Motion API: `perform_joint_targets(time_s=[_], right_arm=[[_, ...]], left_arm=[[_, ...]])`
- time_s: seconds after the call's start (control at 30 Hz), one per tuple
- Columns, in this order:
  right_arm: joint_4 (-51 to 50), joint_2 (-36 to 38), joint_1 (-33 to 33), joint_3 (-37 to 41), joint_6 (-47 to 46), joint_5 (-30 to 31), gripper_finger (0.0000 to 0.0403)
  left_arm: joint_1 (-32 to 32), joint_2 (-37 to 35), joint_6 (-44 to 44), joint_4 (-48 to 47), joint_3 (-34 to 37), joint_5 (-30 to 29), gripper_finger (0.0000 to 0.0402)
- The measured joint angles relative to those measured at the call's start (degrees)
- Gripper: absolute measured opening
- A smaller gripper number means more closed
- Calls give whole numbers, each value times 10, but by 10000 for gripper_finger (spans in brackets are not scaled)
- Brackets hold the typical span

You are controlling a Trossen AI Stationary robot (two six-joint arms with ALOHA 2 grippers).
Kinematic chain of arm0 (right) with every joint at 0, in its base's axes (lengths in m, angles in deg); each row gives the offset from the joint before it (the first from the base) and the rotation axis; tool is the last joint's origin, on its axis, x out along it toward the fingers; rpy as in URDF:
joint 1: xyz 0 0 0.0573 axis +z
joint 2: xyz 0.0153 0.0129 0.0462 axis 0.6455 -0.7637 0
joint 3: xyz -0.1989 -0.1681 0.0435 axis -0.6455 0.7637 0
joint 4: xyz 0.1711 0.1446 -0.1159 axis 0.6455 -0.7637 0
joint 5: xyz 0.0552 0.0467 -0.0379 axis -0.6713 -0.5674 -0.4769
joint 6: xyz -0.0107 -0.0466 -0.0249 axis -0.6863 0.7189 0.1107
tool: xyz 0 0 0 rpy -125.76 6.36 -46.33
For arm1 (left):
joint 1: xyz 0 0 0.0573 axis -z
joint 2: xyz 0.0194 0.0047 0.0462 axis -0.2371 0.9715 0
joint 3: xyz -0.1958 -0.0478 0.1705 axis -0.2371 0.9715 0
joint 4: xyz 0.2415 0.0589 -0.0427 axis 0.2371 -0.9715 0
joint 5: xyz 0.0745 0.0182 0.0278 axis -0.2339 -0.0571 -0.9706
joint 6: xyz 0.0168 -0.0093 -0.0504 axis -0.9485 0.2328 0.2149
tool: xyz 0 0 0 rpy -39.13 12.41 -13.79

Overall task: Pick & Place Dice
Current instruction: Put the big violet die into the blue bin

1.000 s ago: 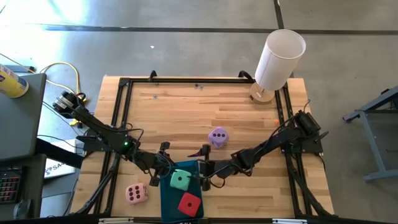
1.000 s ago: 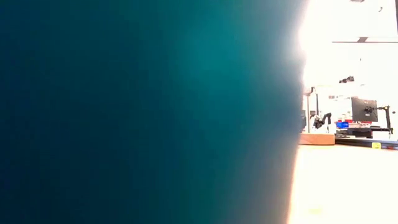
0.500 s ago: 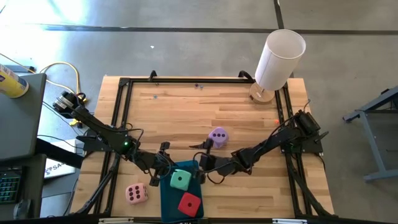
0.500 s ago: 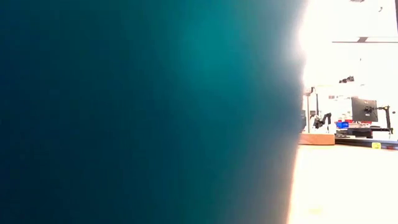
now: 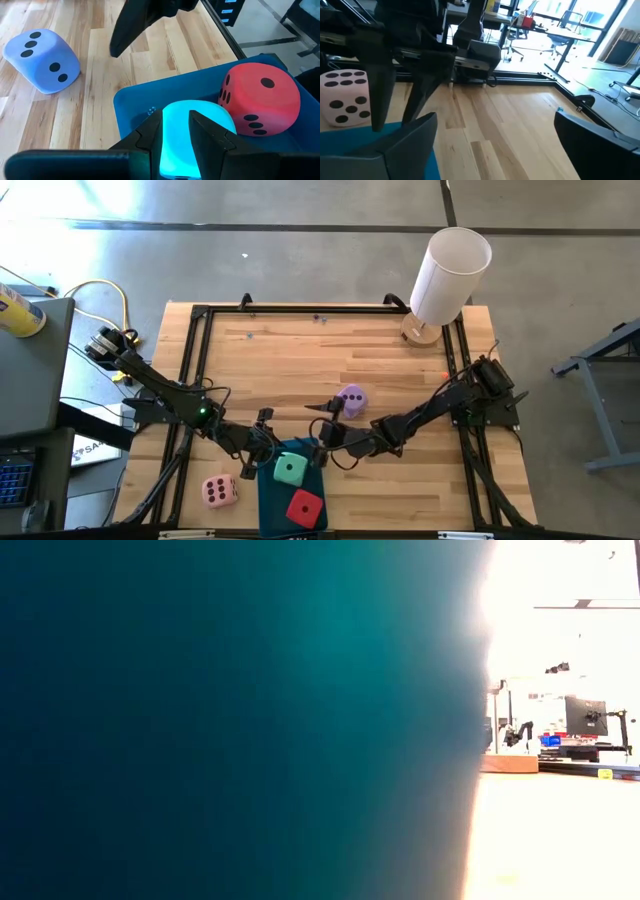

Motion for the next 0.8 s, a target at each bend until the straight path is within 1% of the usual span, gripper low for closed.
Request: perform_joint_targets(time_s=[0.47,0.73,0.8], right_arm=[[-3,0,0,0,-16,-8,400],[-40,0,8,0,-9,17,400],[-63,5,21,0,-8,43,400]], left_arm=[[0,0,0,0,0,0,91],[0,0,0,0,0,0,91],[0,0,0,0,0,0,91]])
